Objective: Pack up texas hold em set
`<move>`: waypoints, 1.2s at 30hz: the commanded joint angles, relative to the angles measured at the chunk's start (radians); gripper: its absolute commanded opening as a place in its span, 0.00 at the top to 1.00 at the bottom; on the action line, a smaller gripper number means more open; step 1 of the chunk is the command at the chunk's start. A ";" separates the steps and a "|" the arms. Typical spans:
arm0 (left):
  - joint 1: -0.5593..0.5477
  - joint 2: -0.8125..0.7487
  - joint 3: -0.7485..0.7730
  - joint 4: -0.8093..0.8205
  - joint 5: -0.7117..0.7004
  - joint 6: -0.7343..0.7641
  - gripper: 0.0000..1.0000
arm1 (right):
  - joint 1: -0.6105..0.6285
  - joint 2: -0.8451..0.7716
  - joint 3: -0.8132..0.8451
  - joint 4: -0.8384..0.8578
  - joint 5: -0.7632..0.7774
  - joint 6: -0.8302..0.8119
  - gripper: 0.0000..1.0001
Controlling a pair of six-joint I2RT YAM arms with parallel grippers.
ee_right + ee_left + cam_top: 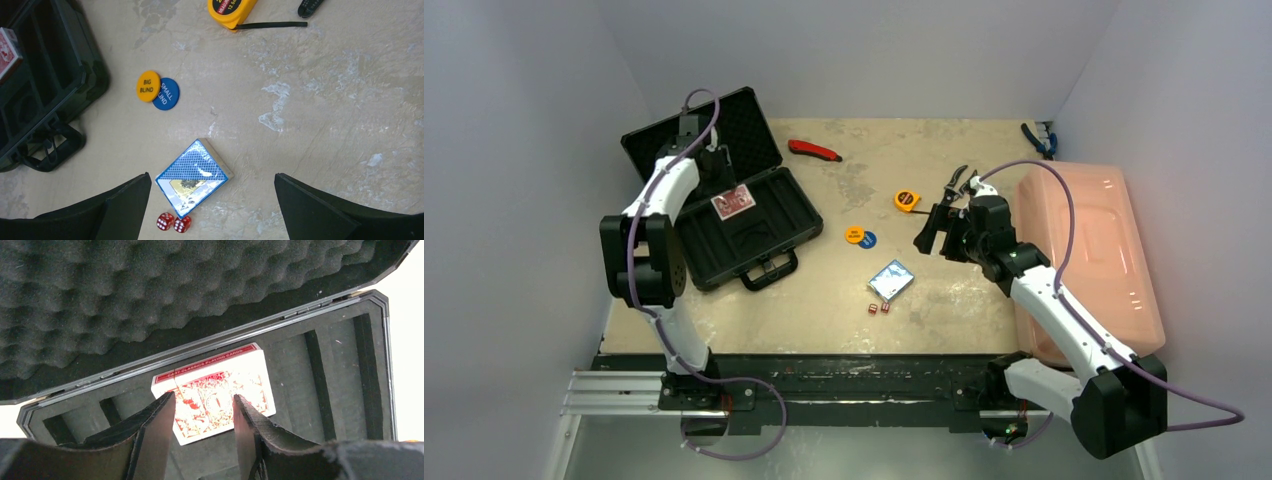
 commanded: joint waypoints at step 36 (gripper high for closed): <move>-0.024 0.174 0.163 -0.111 0.042 0.090 0.60 | 0.003 0.007 0.010 0.016 0.023 -0.017 0.01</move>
